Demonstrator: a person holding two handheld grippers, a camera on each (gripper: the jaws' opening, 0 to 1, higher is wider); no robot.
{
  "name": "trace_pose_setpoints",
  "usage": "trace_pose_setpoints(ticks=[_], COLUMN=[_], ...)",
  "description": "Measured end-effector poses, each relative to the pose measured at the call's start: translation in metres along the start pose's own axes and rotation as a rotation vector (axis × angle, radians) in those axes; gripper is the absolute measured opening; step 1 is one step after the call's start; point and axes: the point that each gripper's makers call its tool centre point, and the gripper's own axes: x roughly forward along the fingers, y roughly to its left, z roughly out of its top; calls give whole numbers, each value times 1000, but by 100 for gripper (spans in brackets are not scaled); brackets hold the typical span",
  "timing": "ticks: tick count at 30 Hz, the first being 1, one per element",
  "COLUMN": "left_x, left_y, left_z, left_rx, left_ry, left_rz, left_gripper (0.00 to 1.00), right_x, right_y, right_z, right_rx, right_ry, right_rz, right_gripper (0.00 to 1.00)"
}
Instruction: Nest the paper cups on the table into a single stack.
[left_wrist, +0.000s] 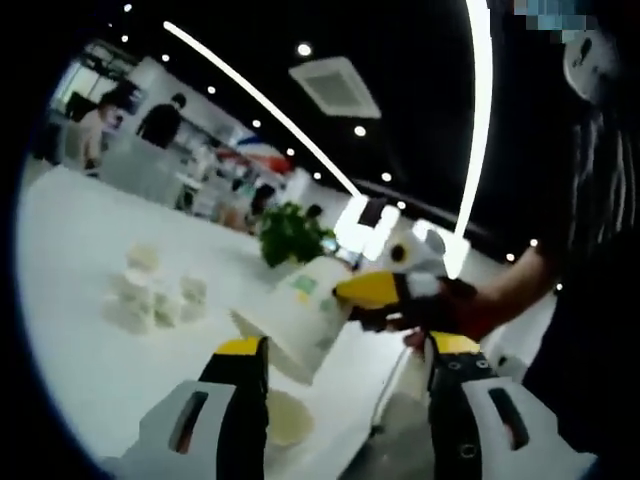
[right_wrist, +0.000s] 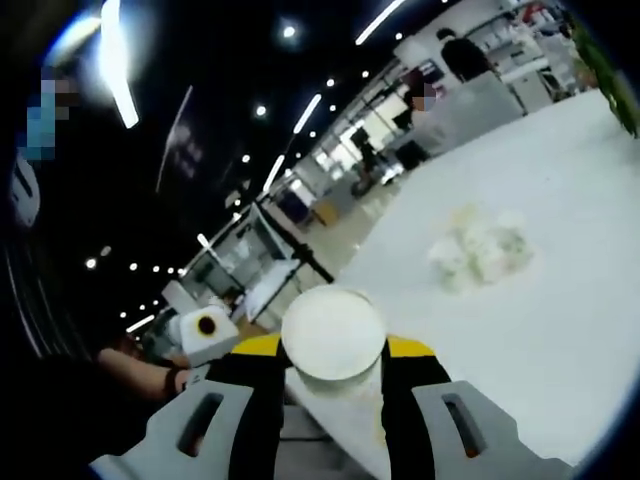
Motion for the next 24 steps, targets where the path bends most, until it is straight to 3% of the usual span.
trace_pose_setpoints(ticks=[1, 10, 24], left_x=[-1, -3, -16], left_y=[-2, 3, 9], left_z=[0, 4, 18], left_rx=[-48, -60, -217], left_ry=[-1, -27, -115], left_rz=[-11, -6, -25], left_gripper=[56, 47, 23], right_x=[0, -1, 1], right_y=[1, 2, 16], right_z=[1, 1, 1], right_rx=[7, 30, 71], right_ry=[-5, -12, -15], right_rz=[5, 20, 87], right_gripper=[34, 34, 34])
